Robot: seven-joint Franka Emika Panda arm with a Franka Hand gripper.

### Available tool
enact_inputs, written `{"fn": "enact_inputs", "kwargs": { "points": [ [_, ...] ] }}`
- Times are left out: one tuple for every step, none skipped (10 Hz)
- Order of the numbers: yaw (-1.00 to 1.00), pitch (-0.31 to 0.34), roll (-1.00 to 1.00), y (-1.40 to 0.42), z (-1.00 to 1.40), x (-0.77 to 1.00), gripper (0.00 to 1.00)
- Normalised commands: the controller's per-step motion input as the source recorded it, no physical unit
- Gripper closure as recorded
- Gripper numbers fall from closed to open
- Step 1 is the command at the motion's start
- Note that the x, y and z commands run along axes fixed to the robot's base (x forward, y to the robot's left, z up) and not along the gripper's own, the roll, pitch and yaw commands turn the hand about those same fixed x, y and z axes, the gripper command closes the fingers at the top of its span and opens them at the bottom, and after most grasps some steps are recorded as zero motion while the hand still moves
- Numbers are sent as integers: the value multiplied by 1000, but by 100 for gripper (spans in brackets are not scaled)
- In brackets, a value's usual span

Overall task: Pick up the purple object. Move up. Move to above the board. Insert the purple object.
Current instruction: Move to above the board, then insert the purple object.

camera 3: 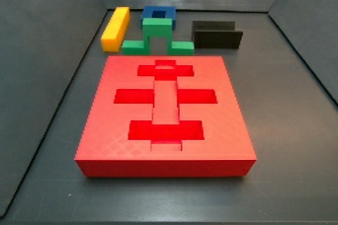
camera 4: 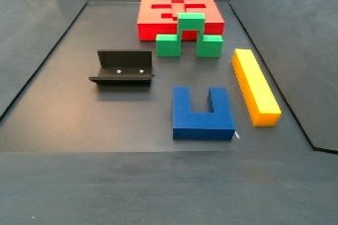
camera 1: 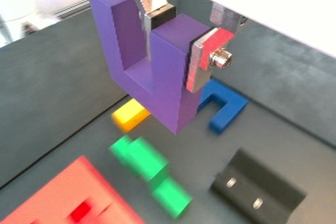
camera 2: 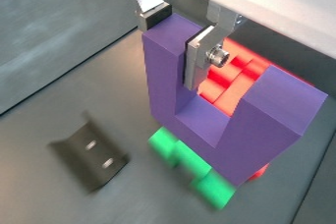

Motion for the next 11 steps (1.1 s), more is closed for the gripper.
{"fn": "enact_inputs", "kwargs": {
  "points": [
    [18,17,-5,-1400,230,-202,100],
    [18,23,3,-1400,234,-197,100],
    [9,42,-4,-1400,256,-183,100],
    [11,62,7,-1400,284,-168,100],
    [4,76,-1,-771,173,-75,100],
    [3,114,-6,-185,51,30,100],
    [0,0,0,0,-34,0,100],
    [-74,-23,120,-283,-731,109,100],
    [-26,-86,64,-594,-1000,234,100],
    [0,-59,47,-691,-1000,400,100],
    [0,-63,31,-694,-1000,417,100]
  ]
}}
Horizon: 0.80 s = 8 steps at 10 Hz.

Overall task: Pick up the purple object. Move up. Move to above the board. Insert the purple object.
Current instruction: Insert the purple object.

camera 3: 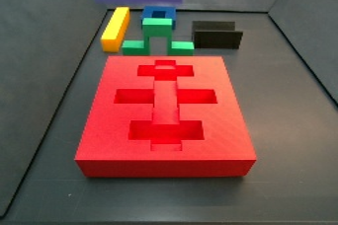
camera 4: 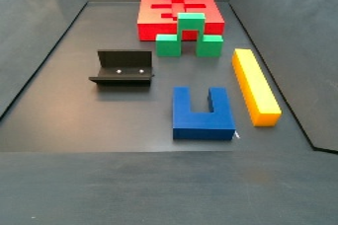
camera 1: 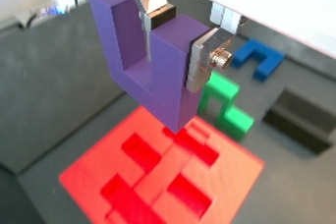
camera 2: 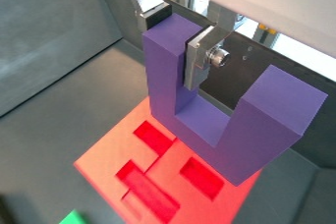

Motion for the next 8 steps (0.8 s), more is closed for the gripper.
{"fn": "enact_inputs", "kwargs": {
  "points": [
    [6,-63,27,-626,-1000,423,100],
    [71,-57,53,-654,-1000,466,100],
    [111,-44,96,-651,-1000,409,100],
    [166,-4,131,-663,-946,289,100],
    [231,0,111,-649,-817,246,100],
    [254,-7,139,-614,-871,220,100],
    [274,-24,183,-560,-817,206,100],
    [6,0,196,-537,-611,160,100]
  ]
}}
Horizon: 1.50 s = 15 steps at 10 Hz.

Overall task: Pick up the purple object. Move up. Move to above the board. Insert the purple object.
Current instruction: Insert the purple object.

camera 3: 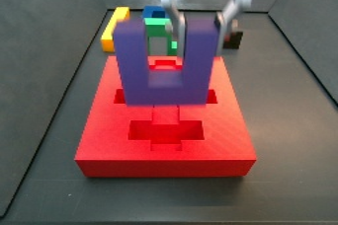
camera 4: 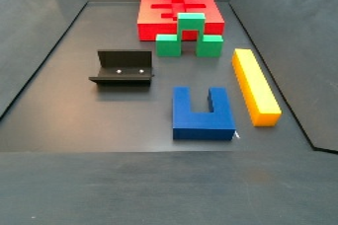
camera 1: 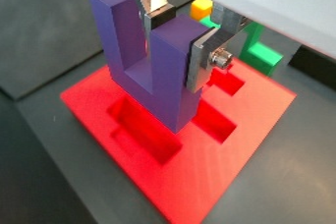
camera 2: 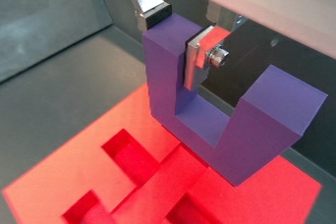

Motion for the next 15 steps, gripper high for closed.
{"fn": "enact_inputs", "kwargs": {
  "points": [
    [0,-26,116,-389,-606,163,100],
    [0,-46,0,-189,-371,51,100],
    [0,-23,-26,-54,-289,0,100],
    [0,-10,-14,0,-177,0,100],
    [169,-50,-34,71,-143,-89,100],
    [269,-106,-49,31,-231,-43,100],
    [209,-107,-13,0,-260,0,100],
    [86,-66,-4,-74,-249,54,100],
    [0,-7,0,-91,-203,200,100],
    [-31,0,7,0,-203,214,100],
    [-77,0,10,-6,-214,243,100],
    [-129,0,26,-51,-403,103,100],
    [-137,0,31,-3,-577,69,100],
    [-134,0,29,0,-657,37,100],
    [-129,0,17,0,-711,0,100]
  ]
}}
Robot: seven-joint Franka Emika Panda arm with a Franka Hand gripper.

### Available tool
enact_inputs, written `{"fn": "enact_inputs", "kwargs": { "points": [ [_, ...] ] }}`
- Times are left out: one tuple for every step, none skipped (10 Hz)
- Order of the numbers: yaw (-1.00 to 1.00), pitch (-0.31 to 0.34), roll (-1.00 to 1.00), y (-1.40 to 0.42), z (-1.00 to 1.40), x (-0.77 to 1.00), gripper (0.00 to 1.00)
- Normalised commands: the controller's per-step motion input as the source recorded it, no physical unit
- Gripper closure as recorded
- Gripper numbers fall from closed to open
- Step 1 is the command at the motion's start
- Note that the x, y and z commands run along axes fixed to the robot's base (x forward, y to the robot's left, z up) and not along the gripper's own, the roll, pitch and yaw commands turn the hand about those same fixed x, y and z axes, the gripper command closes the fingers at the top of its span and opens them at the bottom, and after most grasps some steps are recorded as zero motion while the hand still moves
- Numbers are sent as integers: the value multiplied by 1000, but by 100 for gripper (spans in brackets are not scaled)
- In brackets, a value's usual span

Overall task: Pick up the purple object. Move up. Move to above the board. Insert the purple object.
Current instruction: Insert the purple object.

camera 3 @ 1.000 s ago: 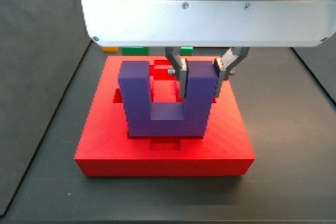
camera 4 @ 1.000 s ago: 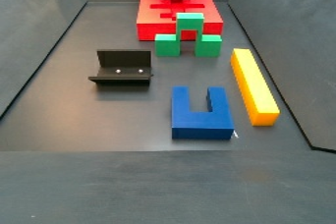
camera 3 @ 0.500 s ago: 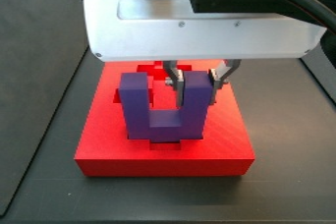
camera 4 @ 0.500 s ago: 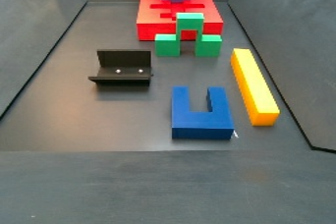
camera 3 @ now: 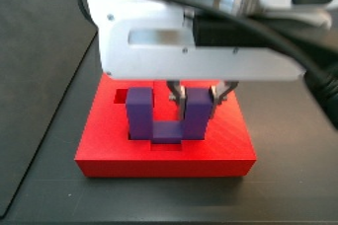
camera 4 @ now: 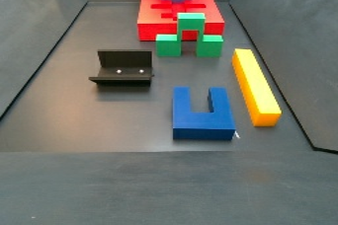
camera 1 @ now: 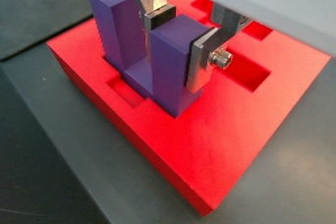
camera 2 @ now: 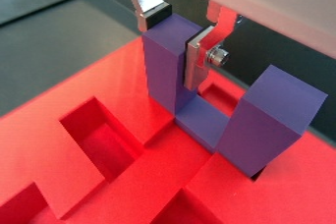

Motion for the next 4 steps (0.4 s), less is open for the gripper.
{"fn": "enact_inputs", "kwargs": {
  "points": [
    [-109,0,11,0,-689,0,100],
    [-80,0,0,0,-409,0,100],
    [0,0,7,0,0,0,100],
    [0,0,0,0,0,0,100]
  ]
}}
